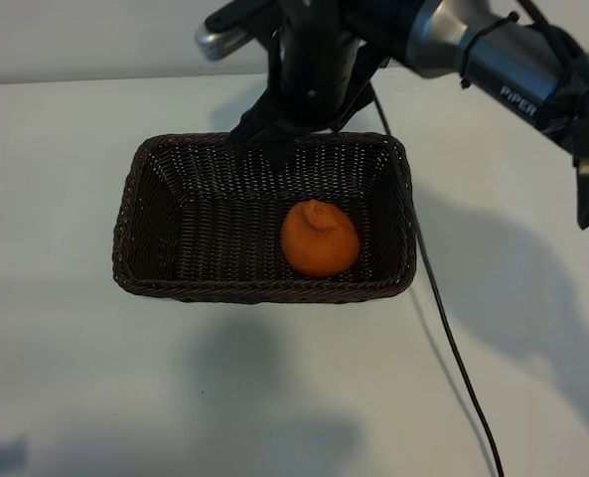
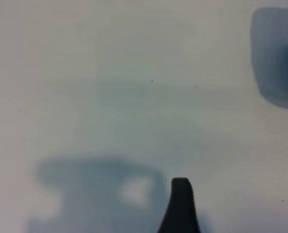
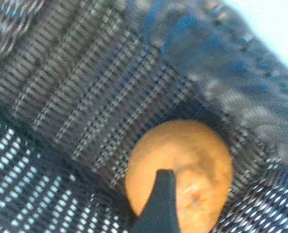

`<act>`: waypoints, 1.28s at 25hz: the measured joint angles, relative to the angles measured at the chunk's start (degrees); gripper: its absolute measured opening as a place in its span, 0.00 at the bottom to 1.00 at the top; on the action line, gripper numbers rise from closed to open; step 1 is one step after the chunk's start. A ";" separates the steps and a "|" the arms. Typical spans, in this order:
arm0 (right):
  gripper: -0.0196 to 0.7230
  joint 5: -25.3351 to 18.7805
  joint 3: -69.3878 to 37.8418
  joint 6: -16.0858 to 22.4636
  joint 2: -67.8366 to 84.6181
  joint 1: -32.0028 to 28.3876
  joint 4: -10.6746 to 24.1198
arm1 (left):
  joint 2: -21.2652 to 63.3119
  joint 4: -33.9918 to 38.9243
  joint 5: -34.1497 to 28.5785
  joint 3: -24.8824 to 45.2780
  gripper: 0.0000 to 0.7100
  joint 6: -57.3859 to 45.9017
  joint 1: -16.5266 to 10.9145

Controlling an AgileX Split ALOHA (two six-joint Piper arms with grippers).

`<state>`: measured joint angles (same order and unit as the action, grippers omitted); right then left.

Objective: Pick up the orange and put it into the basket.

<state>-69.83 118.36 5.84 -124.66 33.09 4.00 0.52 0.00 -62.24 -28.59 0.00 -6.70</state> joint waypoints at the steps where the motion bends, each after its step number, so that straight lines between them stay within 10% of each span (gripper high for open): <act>1: 0.90 0.00 0.01 0.00 0.00 -0.70 0.20 | 0.00 0.00 0.00 0.00 0.83 0.00 0.00; 22: 0.84 -0.08 0.29 -2.91 0.00 -31.90 2.45 | 0.00 0.00 0.00 0.00 0.83 0.00 0.00; 32: 0.83 -0.27 0.34 -3.94 2.30 -34.74 0.93 | 0.00 0.00 0.00 0.00 0.83 0.00 0.00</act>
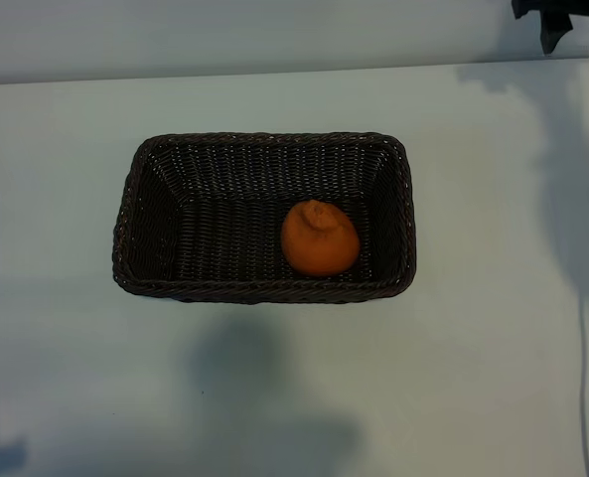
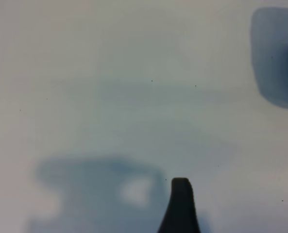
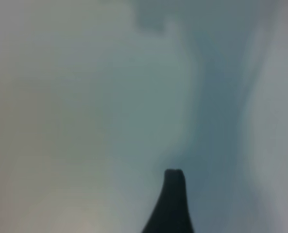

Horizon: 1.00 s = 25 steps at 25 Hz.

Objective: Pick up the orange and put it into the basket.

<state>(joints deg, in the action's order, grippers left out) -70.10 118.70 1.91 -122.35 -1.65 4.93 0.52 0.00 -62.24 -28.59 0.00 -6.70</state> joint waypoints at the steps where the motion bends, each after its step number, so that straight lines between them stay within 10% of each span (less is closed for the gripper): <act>1: 0.83 0.00 0.00 0.00 0.96 0.00 -0.37 | 0.00 0.00 0.00 0.00 0.83 0.00 0.00; 16: 0.83 -0.27 -1.90 0.10 32.10 0.00 0.05 | 0.00 0.00 0.00 0.00 0.83 0.00 0.00; 25: 0.83 0.92 -24.90 -0.03 60.10 0.00 -0.72 | 0.00 0.00 0.00 0.00 0.83 0.00 0.00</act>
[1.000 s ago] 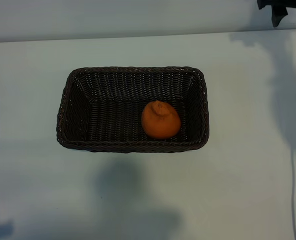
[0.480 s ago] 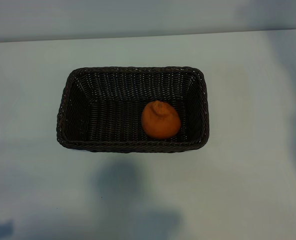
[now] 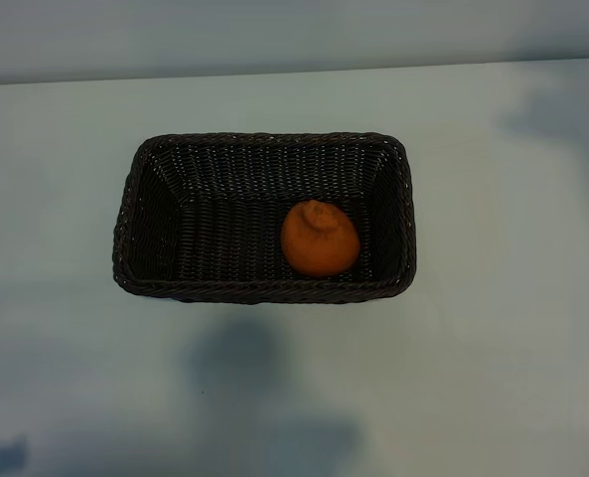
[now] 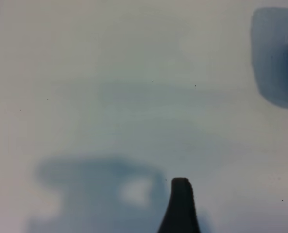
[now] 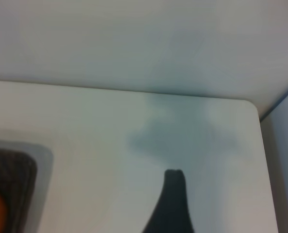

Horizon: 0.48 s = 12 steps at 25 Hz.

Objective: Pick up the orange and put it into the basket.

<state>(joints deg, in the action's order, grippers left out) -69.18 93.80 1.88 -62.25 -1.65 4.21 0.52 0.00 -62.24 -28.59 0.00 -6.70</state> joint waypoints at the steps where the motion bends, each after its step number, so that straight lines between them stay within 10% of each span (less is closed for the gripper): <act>1: 0.83 0.64 -2.57 0.00 4.07 0.00 -0.35 | 0.00 0.00 0.00 0.00 0.83 0.00 0.00; 12: 0.83 8.26 -30.99 0.05 38.75 0.00 -0.42 | 0.00 0.00 0.00 0.00 0.83 0.00 0.00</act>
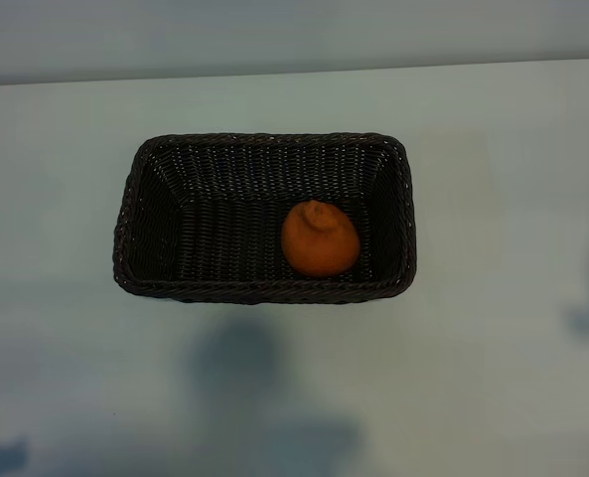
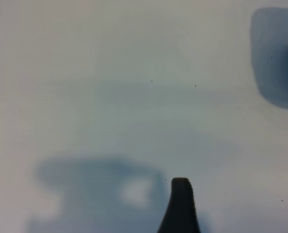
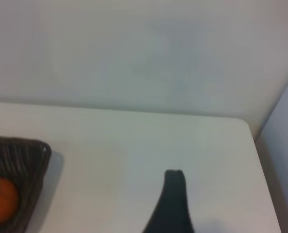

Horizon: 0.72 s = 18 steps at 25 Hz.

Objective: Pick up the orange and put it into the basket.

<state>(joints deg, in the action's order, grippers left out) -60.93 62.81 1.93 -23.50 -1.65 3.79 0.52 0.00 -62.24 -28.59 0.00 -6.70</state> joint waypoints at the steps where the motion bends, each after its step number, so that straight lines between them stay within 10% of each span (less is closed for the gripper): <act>1: 0.83 0.06 -2.23 0.00 1.98 0.00 0.20 | 0.00 0.00 0.00 0.00 0.83 0.00 0.00; 18: 0.83 2.55 -26.44 1.47 23.97 -2.41 0.36 | 0.00 0.00 -0.05 0.00 0.83 0.00 0.00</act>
<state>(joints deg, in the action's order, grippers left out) -58.38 36.37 3.40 0.46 -4.07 4.15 0.52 0.00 -62.30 -28.59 0.00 -6.70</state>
